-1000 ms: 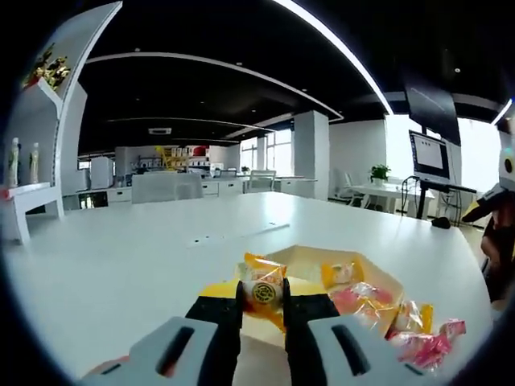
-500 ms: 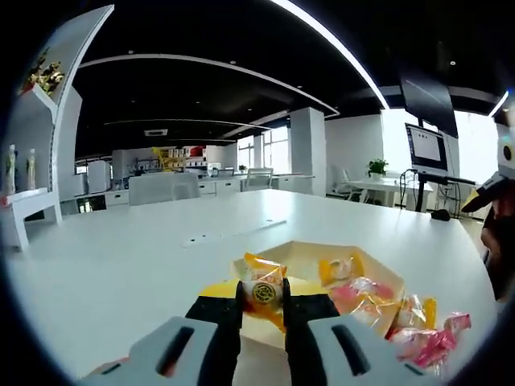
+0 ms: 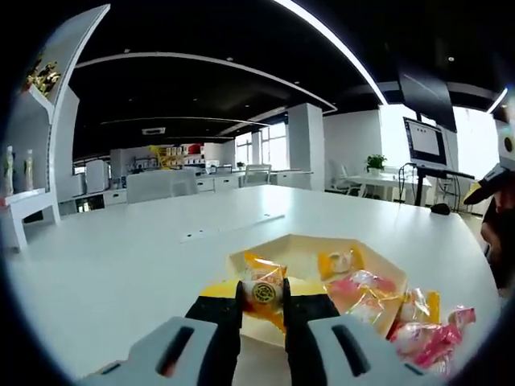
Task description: Pick up the marshmallows scattered on the table and place them into the bowl on the table
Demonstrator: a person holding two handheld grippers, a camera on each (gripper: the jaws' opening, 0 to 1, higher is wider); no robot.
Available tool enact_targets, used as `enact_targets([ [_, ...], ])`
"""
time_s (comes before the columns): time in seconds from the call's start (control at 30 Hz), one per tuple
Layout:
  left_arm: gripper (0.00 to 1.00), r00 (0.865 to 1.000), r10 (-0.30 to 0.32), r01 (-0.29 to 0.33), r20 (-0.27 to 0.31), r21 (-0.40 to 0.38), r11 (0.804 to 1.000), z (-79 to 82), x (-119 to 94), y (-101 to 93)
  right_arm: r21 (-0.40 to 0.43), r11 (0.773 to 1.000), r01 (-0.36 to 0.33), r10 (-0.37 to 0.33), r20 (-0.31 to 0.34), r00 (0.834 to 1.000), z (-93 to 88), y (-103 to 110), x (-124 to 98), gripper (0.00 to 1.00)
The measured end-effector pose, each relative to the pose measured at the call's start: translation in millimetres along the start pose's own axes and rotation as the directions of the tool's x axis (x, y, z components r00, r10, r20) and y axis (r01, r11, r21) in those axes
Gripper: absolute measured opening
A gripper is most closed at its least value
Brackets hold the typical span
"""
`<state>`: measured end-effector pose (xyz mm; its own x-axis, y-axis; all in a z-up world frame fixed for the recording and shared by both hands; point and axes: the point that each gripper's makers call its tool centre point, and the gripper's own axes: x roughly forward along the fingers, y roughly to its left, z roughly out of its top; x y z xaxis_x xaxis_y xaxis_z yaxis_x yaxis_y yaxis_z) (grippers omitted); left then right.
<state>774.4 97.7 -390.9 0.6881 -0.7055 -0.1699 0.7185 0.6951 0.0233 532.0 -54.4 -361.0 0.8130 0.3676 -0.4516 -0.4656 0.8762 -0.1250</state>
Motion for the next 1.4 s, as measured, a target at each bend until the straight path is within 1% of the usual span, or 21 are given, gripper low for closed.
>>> enact_targets([
  [0.2, 0.2, 1.0, 0.004, -0.004, -0.003, 0.031, 1.0, -1.7, 2.1, 1.9, 0.0, 1.0, 0.002, -0.002, -0.002, 1.0, -0.2, -0.4, -0.6, 0.86],
  [0.47, 0.2, 1.0, 0.005, -0.005, -0.004, 0.046, 0.999, -2.6, 4.5, 2.9, -0.001, 1.0, -0.001, 0.001, -0.003, 1.0, -0.4, 0.5, 0.7, 0.86],
  [0.53, 0.2, 1.0, 0.003, -0.002, -0.017, 0.046, 0.999, -4.8, 5.2, 2.6, -0.001, 1.0, -0.002, 0.002, -0.001, 1.0, 0.0, 0.8, 0.5, 0.86],
  [0.63, 0.2, 1.0, -0.006, 0.007, -0.022, 0.049, 0.999, -6.4, 6.2, 0.7, 0.0, 1.0, 0.0, 0.0, -0.002, 1.0, -0.5, 0.3, 0.2, 0.86],
  [0.83, 0.2, 1.0, -0.003, 0.004, -0.025, 0.059, 0.998, -7.0, 6.5, 1.1, -0.001, 1.0, 0.0, 0.0, -0.004, 1.0, -1.8, 0.3, -0.2, 0.86],
  [0.87, 0.21, 1.0, 0.0, 0.002, -0.025, 0.069, 0.998, -7.2, 6.5, 1.6, -0.001, 1.0, 0.0, 0.0, -0.003, 1.0, -1.6, 0.4, -0.2, 0.86],
  [0.93, 0.21, 0.999, 0.041, -0.038, -0.026, 0.122, 0.992, -7.5, 6.3, 7.7, -0.001, 1.0, 0.0, 0.0, -0.002, 1.0, -1.2, 0.6, -0.1, 0.86],
  [1.0, 0.21, 0.999, 0.04, -0.036, -0.029, 0.134, 0.99, -8.6, 6.0, 5.9, -0.002, 1.0, 0.001, -0.001, -0.001, 1.0, -0.9, 0.5, -0.1, 0.86],
  [1.17, 0.21, 1.0, 0.02, -0.018, -0.022, 0.091, 0.996, -7.2, 5.3, 0.6, -0.003, 1.0, 0.002, -0.002, -0.004, 1.0, -1.5, 0.8, -0.1, 0.86],
  [1.23, 0.21, 1.0, 0.014, -0.012, -0.023, 0.086, 0.996, -7.7, 5.2, -1.3, -0.002, 1.0, 0.001, -0.001, -0.003, 1.0, -1.3, 1.2, -0.1, 0.86],
  [1.4, 0.21, 1.0, 0.018, -0.016, -0.025, 0.064, 0.998, -8.1, 3.7, -0.7, -0.006, 1.0, 0.003, -0.003, -0.005, 1.0, -0.1, 1.3, -0.1, 0.86],
])
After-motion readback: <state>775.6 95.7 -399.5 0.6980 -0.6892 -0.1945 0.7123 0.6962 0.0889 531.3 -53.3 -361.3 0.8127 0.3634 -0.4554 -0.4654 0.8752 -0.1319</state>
